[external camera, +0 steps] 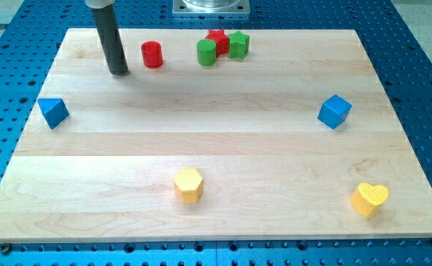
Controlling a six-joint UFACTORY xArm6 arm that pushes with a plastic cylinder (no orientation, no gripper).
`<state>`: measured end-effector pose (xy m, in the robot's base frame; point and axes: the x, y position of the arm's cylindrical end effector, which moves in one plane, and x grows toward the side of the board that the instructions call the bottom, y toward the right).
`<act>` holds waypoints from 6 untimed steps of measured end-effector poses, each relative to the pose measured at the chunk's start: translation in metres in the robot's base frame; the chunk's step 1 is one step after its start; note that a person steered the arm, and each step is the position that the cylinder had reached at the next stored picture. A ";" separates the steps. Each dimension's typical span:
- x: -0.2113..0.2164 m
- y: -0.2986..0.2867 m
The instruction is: Push red circle into green circle
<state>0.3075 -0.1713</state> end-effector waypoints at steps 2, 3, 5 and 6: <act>-0.020 0.076; -0.044 0.040; -0.065 0.094; -0.059 0.121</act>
